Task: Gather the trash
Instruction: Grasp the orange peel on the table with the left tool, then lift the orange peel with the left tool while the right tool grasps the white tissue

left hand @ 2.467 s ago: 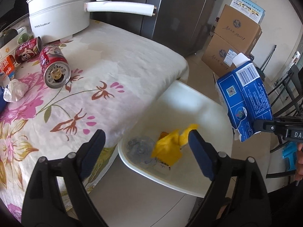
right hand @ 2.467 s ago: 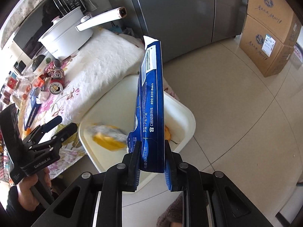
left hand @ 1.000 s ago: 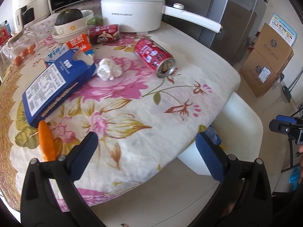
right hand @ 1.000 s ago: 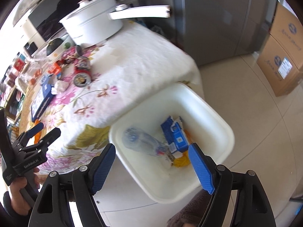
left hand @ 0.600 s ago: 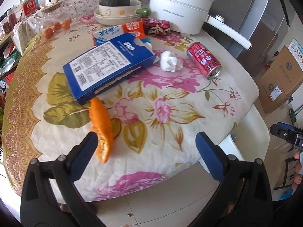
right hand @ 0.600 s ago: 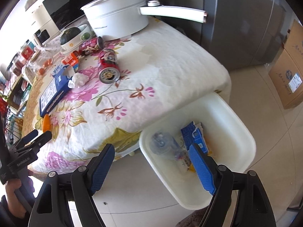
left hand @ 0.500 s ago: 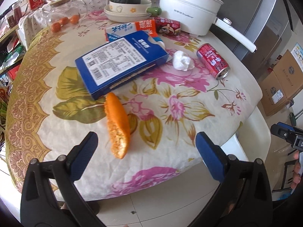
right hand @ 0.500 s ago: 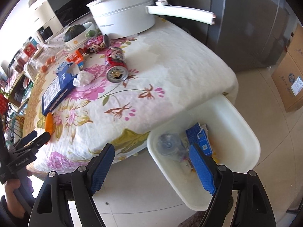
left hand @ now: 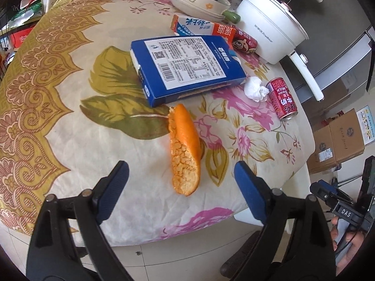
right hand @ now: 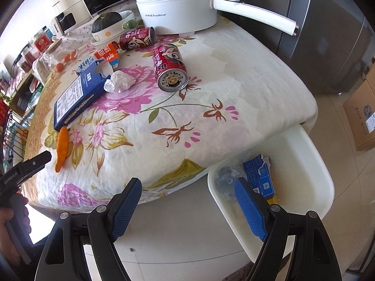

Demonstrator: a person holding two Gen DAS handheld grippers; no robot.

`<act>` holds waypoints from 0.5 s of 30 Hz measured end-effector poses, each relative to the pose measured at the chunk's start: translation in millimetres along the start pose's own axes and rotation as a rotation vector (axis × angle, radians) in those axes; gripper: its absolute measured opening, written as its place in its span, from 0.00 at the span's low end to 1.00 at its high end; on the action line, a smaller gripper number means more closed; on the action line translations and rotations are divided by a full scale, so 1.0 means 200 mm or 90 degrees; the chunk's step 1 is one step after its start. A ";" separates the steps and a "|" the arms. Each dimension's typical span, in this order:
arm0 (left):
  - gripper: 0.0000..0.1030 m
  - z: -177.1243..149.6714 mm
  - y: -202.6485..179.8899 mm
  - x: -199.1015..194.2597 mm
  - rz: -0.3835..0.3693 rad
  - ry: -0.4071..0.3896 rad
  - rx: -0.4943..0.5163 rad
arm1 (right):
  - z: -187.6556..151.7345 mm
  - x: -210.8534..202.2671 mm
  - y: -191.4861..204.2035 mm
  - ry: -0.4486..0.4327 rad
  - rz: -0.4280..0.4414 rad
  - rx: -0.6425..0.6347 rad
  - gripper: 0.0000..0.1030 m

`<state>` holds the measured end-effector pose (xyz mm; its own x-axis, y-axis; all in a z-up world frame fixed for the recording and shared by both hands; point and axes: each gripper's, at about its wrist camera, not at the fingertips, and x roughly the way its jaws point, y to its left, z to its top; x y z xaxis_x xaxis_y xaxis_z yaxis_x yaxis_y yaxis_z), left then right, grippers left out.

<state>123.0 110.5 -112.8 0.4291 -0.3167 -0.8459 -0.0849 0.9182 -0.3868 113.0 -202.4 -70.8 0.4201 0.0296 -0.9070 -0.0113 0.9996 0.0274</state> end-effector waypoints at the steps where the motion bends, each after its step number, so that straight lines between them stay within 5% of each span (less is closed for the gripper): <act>1: 0.76 0.00 -0.01 0.02 -0.001 0.003 0.002 | 0.00 0.00 0.00 0.000 0.001 0.002 0.80; 6: 0.55 0.01 -0.05 0.07 0.026 0.001 0.028 | 0.03 0.02 0.03 0.000 0.005 0.009 0.80; 10: 0.22 0.01 -0.05 0.09 0.037 0.006 0.057 | 0.06 0.03 0.06 -0.003 0.010 0.011 0.80; 15: 0.13 0.00 -0.04 0.05 0.017 0.000 0.063 | 0.12 0.05 0.11 -0.011 0.018 0.019 0.80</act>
<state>128.2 100.0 -117.8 0.4275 -0.2922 -0.8555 -0.0073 0.9452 -0.3265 138.0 -179.4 -70.0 0.4353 0.0570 -0.8985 0.0041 0.9979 0.0652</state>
